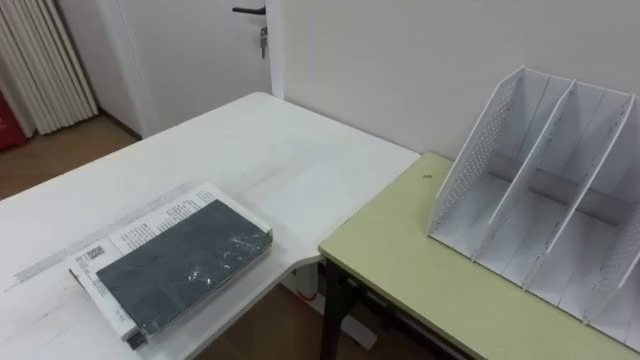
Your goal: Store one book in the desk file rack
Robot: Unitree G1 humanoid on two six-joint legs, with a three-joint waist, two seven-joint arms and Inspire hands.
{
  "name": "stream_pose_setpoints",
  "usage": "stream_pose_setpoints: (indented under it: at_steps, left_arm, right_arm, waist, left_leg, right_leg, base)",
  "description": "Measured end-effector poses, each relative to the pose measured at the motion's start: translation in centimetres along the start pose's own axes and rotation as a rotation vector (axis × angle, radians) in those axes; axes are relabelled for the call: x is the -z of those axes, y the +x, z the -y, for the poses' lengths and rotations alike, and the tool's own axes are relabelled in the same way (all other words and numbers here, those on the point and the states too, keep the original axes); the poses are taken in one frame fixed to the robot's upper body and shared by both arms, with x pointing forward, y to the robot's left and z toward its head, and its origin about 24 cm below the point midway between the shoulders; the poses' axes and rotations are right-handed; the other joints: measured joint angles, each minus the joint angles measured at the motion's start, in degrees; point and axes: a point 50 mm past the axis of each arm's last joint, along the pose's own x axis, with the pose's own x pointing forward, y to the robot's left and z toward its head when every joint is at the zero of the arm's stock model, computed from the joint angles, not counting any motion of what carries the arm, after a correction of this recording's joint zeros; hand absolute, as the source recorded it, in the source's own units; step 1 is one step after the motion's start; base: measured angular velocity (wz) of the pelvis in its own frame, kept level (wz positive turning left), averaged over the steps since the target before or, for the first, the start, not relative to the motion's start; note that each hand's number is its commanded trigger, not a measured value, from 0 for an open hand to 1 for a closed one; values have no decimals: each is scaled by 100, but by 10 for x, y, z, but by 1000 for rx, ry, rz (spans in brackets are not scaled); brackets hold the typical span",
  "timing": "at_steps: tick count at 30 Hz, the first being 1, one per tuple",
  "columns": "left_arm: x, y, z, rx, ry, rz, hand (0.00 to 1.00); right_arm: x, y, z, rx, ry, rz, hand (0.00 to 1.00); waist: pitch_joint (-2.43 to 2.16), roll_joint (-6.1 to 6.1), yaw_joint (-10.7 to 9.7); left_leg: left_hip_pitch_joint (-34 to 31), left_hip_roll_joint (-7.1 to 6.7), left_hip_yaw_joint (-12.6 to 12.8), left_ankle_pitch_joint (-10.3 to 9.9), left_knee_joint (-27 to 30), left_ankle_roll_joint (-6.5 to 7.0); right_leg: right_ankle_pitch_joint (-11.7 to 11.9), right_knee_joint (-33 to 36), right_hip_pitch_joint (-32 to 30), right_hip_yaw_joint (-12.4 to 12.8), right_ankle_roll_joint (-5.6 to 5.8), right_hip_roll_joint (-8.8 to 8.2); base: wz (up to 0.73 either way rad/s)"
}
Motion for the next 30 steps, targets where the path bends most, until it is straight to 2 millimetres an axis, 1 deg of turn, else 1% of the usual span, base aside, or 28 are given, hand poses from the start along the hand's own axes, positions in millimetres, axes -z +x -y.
stream_pose_setpoints:
  at_steps: [3,7,10,13,16,23,26,30]
  left_arm:
    - [0,0,0,1,0,2,0]
    - [-2,0,1,6,23,1,0]
    - [0,0,1,6,17,-9,0]
    - [-3,1,1,6,19,-8,0]
    - [4,1,1,8,17,-14,0]
    - [8,0,1,8,17,-20,0]
    - [4,1,2,8,26,-10,0]
    - [-8,1,0,-1,83,21,0]
  right_arm:
    - [0,0,0,1,-5,1,0]
    - [-2,0,1,8,-23,8,0]
    - [-6,-1,2,12,-23,19,0]
    - [-8,-1,3,13,-24,26,0]
    - [-7,-1,2,10,-22,38,0]
    - [0,0,-2,0,-23,30,0]
    - [-1,0,-2,1,-25,33,0]
    - [-4,0,-1,3,10,53,0]
  waist:
    - [0,5,-1]
    - [-8,48,-6]
    - [-2,78,-8]
    - [-1,80,-13]
    - [-1,78,-13]
    - [-7,109,-16]
    - [-7,158,-22]
    - [-9,187,-22]
  left_leg:
    - [-11,1,17,0,0,0]
    - [-6,1,27,0,1,0]
    - [-2,1,17,0,0,0]
    - [-2,1,13,0,0,0]
    - [-8,1,29,0,-1,0]
    - [-11,8,33,0,-2,0]
    - [-41,15,27,-1,-3,2]
    - [-113,23,19,-5,-11,9]
  right_leg:
    - [1,0,0,-1,-1,1]
    - [1,11,-2,9,-1,0]
    - [1,34,-14,7,-1,-2]
    - [-1,58,-18,2,-3,-2]
    - [-1,73,-24,1,-4,-3]
    - [0,110,-73,23,-2,-1]
    - [1,128,-84,28,4,0]
    - [4,195,-189,11,8,-7]
  base:
    - [0]
    - [0]
    - [0]
    - [0]
    - [0]
    - [0]
    - [0]
    - [0]
